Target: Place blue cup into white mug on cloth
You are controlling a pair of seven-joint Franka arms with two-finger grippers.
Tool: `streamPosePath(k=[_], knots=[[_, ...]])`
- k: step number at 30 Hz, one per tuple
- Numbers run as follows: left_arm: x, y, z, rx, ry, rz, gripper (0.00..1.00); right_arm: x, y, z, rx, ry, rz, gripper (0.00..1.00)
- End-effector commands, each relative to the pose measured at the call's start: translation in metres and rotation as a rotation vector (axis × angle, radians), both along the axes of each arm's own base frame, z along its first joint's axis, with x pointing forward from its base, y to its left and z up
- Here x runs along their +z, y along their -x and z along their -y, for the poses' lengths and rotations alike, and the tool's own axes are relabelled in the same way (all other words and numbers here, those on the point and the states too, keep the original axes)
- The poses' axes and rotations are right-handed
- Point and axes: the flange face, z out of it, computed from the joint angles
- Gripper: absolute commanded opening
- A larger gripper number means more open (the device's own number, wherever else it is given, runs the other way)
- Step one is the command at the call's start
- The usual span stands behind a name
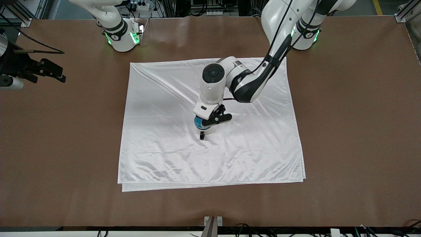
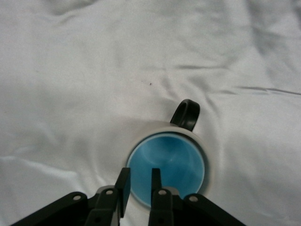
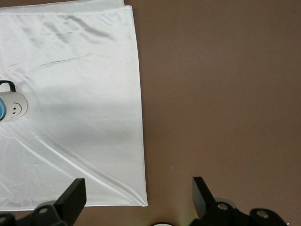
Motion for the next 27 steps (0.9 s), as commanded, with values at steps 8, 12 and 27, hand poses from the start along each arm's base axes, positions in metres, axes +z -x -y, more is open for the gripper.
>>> streamPosePath(k=[8,12,27], knots=[[0.036,-0.016,-0.01,0.058,0.015,0.054,1.0,0.002,-0.004,0.007,-0.027,-0.014,-0.002,1.0],[0.076,-0.033,-0.029,0.085,0.025,0.104,1.0,0.002,-0.005,0.006,-0.026,-0.014,0.004,1.0],[0.188,-0.051,-0.106,0.123,-0.06,0.12,1.0,0.009,-0.009,-0.003,-0.012,-0.019,0.053,1.0]])
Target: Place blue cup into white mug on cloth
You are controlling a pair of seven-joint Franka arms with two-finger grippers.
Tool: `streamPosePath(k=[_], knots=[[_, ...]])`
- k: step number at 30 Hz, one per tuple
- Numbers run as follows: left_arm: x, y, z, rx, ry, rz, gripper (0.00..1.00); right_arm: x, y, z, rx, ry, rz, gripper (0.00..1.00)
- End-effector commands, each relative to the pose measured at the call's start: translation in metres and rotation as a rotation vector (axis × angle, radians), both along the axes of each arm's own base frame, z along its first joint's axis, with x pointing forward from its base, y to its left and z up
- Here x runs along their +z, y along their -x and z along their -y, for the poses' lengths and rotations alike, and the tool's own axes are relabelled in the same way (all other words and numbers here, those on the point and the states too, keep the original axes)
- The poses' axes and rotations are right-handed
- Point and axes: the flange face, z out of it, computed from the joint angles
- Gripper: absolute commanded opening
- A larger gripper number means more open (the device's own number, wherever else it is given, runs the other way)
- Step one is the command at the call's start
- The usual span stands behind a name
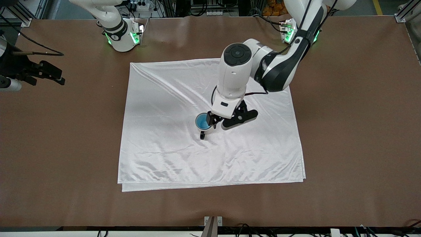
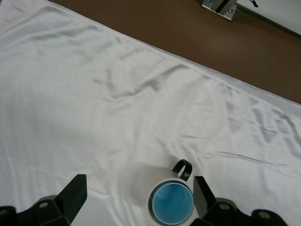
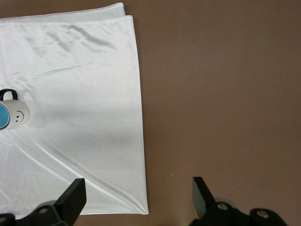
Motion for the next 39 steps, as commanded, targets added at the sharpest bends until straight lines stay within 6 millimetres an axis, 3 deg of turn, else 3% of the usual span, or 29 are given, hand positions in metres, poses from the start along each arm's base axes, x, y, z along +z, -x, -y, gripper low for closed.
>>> streamPosePath(k=[1,14,20,26,30,39], knots=[[0.043,-0.002,-0.04,0.003,-0.055,0.003,1.0,0.009,-0.003,-0.003,-0.008,-0.017,0.021,1.0],[0.129,-0.024,-0.16,-0.001,-0.098,-0.023,1.0,0.008,-0.003,-0.002,-0.009,-0.017,0.02,1.0],[0.143,-0.029,-0.198,-0.04,-0.123,-0.044,1.0,0.008,-0.003,-0.003,-0.008,-0.017,0.021,1.0],[0.152,-0.044,-0.256,-0.097,-0.148,-0.057,1.0,0.008,-0.003,-0.003,-0.008,-0.017,0.02,1.0],[0.152,-0.051,-0.289,-0.16,-0.17,-0.079,1.0,0.008,-0.003,-0.004,-0.006,-0.017,0.02,1.0],[0.15,-0.063,-0.345,-0.233,-0.187,-0.106,1.0,0.01,-0.003,-0.005,-0.005,-0.019,0.026,1.0]])
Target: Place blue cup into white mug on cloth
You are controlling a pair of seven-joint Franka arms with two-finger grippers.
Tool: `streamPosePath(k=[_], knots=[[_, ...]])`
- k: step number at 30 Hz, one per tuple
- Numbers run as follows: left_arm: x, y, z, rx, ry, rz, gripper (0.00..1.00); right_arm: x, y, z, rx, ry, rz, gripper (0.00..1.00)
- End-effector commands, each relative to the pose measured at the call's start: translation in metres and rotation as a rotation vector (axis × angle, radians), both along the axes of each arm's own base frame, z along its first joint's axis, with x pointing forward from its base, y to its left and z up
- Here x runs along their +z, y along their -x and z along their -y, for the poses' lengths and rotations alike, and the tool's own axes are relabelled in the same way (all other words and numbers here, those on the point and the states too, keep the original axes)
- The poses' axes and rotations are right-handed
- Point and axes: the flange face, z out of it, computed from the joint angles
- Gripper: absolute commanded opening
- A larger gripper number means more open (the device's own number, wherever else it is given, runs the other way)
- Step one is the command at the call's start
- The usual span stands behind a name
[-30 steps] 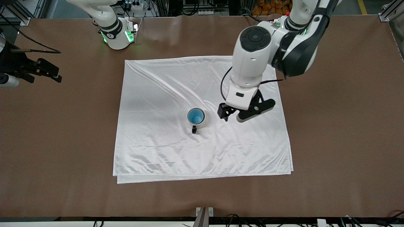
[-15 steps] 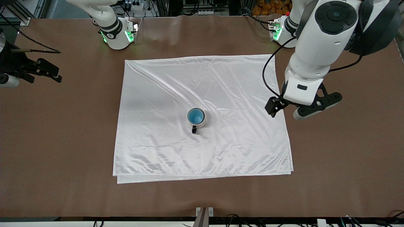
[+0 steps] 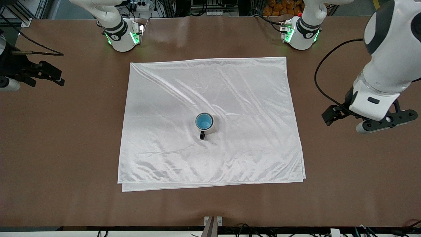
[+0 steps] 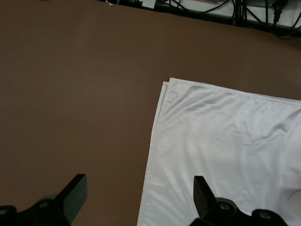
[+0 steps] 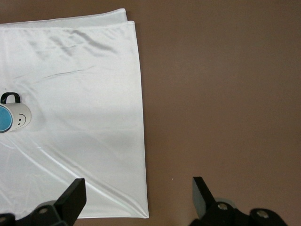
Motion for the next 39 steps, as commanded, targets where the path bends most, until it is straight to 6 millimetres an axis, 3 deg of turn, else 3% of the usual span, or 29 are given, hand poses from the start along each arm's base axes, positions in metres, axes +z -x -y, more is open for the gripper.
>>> streamPosePath(k=[1,14,19,24,27,35,39], knots=[[0.002,0.003,-0.027,-0.053,-0.001,-0.025,1.0,0.006,-0.002,-0.002,-0.009,-0.018,0.01,1.0],[-0.014,-0.01,-0.112,0.0,0.069,-0.065,1.0,0.01,-0.005,-0.007,-0.002,-0.02,0.044,1.0],[-0.026,-0.012,-0.125,0.011,0.08,-0.073,1.0,0.01,-0.005,-0.007,-0.002,-0.02,0.044,1.0],[-0.037,-0.013,-0.127,0.006,0.08,-0.065,1.0,0.009,-0.005,-0.007,-0.001,-0.019,0.039,1.0],[-0.032,-0.01,-0.123,-0.001,0.08,-0.056,1.0,0.009,-0.004,-0.007,0.0,-0.018,0.037,1.0],[-0.002,0.007,-0.111,-0.023,0.081,-0.012,1.0,0.008,-0.004,-0.007,0.008,-0.018,0.032,1.0],[0.004,0.018,-0.109,-0.025,0.077,-0.003,1.0,0.008,-0.004,-0.007,0.008,-0.018,0.031,1.0]])
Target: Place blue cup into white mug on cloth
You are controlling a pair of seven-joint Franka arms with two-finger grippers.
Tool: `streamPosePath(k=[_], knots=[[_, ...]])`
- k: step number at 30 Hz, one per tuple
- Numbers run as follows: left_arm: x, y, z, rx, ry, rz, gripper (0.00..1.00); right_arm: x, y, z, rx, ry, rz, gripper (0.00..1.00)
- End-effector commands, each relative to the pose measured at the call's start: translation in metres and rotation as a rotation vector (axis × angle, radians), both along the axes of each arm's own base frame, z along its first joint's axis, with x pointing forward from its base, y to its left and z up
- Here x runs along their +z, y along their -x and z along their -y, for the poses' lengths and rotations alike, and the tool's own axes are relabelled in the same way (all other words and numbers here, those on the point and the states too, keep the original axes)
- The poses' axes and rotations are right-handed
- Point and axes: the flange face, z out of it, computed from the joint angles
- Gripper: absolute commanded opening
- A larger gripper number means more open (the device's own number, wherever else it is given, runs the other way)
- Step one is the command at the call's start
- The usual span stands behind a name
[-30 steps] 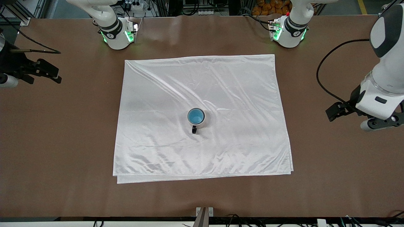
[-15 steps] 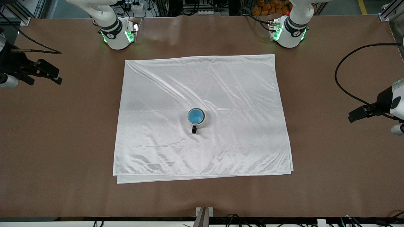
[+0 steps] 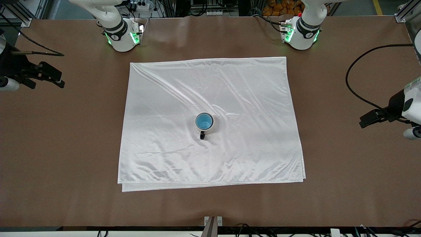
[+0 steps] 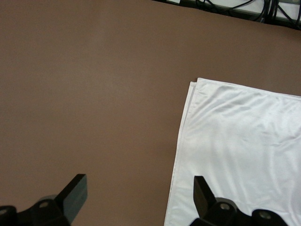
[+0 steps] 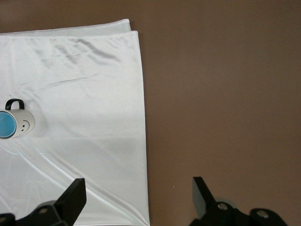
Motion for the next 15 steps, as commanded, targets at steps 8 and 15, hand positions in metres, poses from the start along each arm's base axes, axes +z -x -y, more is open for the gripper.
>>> streamPosePath(k=[8,15], knots=[[0.014,0.053,0.006,-0.024,0.003,0.089,1.0,0.003,0.0,-0.002,0.001,-0.016,-0.007,1.0],[0.022,0.058,0.002,-0.055,-0.004,0.107,1.0,0.003,0.0,-0.002,0.001,-0.017,-0.007,1.0]])
